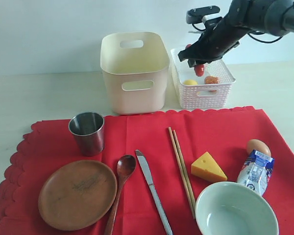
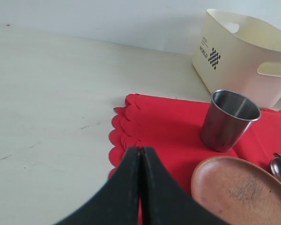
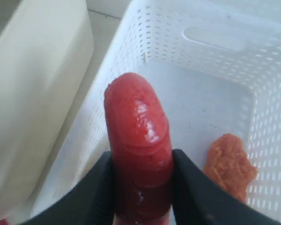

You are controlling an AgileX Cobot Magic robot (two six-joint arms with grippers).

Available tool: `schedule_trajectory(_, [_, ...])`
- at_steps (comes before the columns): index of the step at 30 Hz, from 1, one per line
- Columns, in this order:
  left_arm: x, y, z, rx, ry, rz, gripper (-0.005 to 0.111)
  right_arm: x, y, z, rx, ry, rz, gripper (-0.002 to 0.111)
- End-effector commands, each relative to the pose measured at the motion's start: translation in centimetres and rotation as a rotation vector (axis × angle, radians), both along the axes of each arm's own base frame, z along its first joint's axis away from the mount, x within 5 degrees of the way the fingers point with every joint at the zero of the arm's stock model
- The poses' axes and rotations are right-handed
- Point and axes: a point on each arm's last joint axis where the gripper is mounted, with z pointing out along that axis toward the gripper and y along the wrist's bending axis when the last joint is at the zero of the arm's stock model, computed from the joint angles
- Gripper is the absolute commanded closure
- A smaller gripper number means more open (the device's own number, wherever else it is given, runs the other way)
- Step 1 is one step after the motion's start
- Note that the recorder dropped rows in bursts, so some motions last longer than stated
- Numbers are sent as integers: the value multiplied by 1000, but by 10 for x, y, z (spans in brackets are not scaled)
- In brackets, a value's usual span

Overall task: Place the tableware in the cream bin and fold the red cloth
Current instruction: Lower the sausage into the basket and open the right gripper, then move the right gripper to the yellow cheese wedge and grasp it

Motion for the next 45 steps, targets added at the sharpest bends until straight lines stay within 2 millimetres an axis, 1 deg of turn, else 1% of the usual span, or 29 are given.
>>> schedule_trajectory(1, [0, 0, 0, -3, -9, 1, 107, 13, -1, -16, -15, -20, 3, 97])
schedule_trajectory(3, [0, 0, 0, -3, -9, 1, 107, 16, -2, -19, -43, -26, 7, 84])
schedule_trajectory(5, [0, 0, 0, -3, -9, 1, 107, 17, -6, -15, -62, -28, -39, 58])
schedule_trajectory(7, [0, 0, 0, -3, -9, 1, 107, 16, -8, -8, -72, -18, -57, 47])
schedule_trajectory(8, [0, 0, 0, -3, -9, 1, 107, 13, -9, 1, -77, -10, -59, 41])
schedule_trajectory(9, [0, 0, 0, -3, -9, 1, 107, 8, -10, 13, -84, 9, -54, 36])
schedule_trajectory(13, [0, 0, 0, -3, -9, 1, 107, -7, -11, 40, -88, 71, -44, 37])
schedule_trajectory(14, [0, 0, 0, -3, -9, 1, 107, -13, -12, 51, -89, 94, -40, 37])
schedule_trajectory(17, [0, 0, 0, -3, -9, 1, 107, -29, -11, 69, -65, 177, -25, 37])
schedule_trajectory(18, [0, 0, 0, -3, -9, 1, 107, -34, -11, 74, -59, 205, -19, 39])
schedule_trajectory(19, [0, 0, 0, -3, -9, 1, 107, -43, -10, 81, -47, 241, -9, 43])
schedule_trajectory(21, [0, 0, 0, -3, -9, 1, 107, -56, -4, 87, -29, 266, 10, 48])
schedule_trajectory(24, [0, 0, 0, -3, -9, 1, 107, -78, 2, 92, -37, 274, 45, 48])
schedule_trajectory(29, [0, 0, 0, -3, -9, 1, 107, -119, 7, 87, -61, 269, 109, 48])
schedule_trajectory(32, [0, 0, 0, -3, -9, 1, 107, -145, 3, 80, -54, 279, 138, 48])
schedule_trajectory(38, [0, 0, 0, -3, -9, 1, 107, -195, -7, 54, -66, 339, 221, 48])
schedule_trajectory(39, [0, 0, 0, -3, -9, 1, 107, -207, -6, 44, -41, 366, 248, 44])
schedule_trajectory(41, [0, 0, 0, -3, -9, 1, 107, -212, -4, 37, -27, 384, 285, 39])
schedule_trajectory(43, [0, 0, 0, -3, -9, 1, 107, -220, 1, 26, -55, 411, 323, 33])
schedule_trajectory(45, [0, 0, 0, -3, -9, 1, 107, -222, 8, 18, -94, 407, 355, 32])
